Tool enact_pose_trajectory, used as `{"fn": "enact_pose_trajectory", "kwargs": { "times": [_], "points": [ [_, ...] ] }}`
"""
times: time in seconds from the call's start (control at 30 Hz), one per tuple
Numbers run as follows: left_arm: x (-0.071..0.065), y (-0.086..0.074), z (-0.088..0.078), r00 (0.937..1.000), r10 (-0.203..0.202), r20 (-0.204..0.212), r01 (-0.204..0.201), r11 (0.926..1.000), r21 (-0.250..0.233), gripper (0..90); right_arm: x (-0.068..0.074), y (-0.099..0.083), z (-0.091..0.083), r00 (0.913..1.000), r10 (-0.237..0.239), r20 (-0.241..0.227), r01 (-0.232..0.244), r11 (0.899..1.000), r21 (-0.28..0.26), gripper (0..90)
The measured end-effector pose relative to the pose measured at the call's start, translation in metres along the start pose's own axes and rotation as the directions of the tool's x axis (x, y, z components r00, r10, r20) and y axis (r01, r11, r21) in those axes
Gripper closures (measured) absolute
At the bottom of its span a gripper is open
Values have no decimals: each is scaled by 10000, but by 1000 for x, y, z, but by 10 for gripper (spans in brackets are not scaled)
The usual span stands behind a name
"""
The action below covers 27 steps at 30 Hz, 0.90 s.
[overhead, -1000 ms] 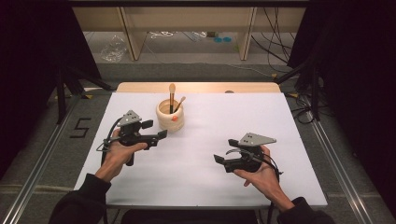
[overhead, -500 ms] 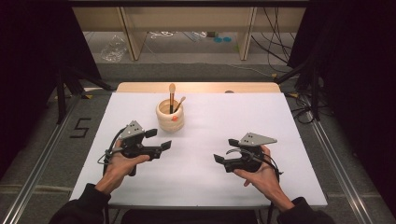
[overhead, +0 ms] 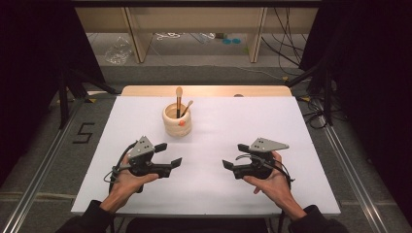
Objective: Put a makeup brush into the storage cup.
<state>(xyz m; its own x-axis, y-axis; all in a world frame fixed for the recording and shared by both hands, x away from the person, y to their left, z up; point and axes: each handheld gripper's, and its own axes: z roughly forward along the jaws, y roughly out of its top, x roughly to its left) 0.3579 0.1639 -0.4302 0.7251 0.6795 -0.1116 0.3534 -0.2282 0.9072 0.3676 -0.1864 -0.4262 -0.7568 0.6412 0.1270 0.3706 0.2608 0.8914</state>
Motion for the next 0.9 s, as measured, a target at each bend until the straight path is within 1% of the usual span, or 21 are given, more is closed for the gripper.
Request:
{"fn": "enact_pose_trajectory", "kwargs": {
  "times": [0.03,0.07,0.1,0.17,0.2,0.23,0.27,0.3,0.37,0.4,0.5,0.63,0.77,0.8,0.83,0.87,0.9],
  "points": [
    [-1,-1,0,9999,125,10,-125,9999,49,217,0,1,-1,10000,-32,33,31,9999,136,176],
    [-2,-3,-1,9998,174,-27,-174,9998,121,217,0,1,-1,10000,-28,26,28,9999,153,175],
    [-4,-5,-1,10000,-31,24,31,9999,147,216,0,1,-1,10000,-26,49,25,9999,134,175],
    [-6,-8,-1,10000,-14,55,13,9999,158,214,0,1,-2,9999,-66,108,65,10000,59,176],
    [-7,-9,-2,10000,67,29,-68,9998,163,214,1,1,-2,10000,-48,76,48,10000,53,175],
    [-8,-9,-2,10000,65,6,-65,9998,169,213,1,1,-2,9999,-85,110,85,10000,-27,175],
    [-10,-11,-3,10000,8,34,-9,9999,163,211,2,1,-1,10000,-45,32,45,10000,-65,175],
    [-10,-11,-3,9999,-33,134,31,9999,130,206,2,1,-2,10000,-77,22,77,9999,73,176],
    [-12,-12,-5,9999,140,-47,-139,9998,150,202,2,1,-2,10000,-91,10,91,9999,65,175],
    [-12,-12,-5,10000,80,-9,-80,10000,59,201,2,1,-2,10000,-91,-1,91,9999,56,175],
    [-11,-14,-7,9997,-169,-160,169,9999,15,194,2,1,-2,10000,-65,-72,66,10000,35,174],
    [-11,-18,-7,9992,-373,-138,374,9993,98,183,2,2,-2,9999,-91,-48,91,10000,20,172],
    [-10,-20,-8,9992,-390,-39,391,9992,24,181,3,1,-1,9999,-103,-123,103,9999,-2,172],
    [-10,-20,-8,9991,-407,-72,407,9992,34,181,3,1,-1,9999,-75,-151,73,9999,-105,172],
    [-10,-20,-9,9989,-468,-99,468,9989,21,181,3,1,-2,9999,-107,-54,107,9999,-124,172],
    [-10,-20,-9,9986,-505,-127,506,9987,49,181,3,1,-1,9999,-48,-130,46,9999,-150,172],
    [-10,-20,-9,9987,-482,-149,483,9988,50,181,2,2,-2,9999,-91,-105,91,10000,11,172]
  ]
}}
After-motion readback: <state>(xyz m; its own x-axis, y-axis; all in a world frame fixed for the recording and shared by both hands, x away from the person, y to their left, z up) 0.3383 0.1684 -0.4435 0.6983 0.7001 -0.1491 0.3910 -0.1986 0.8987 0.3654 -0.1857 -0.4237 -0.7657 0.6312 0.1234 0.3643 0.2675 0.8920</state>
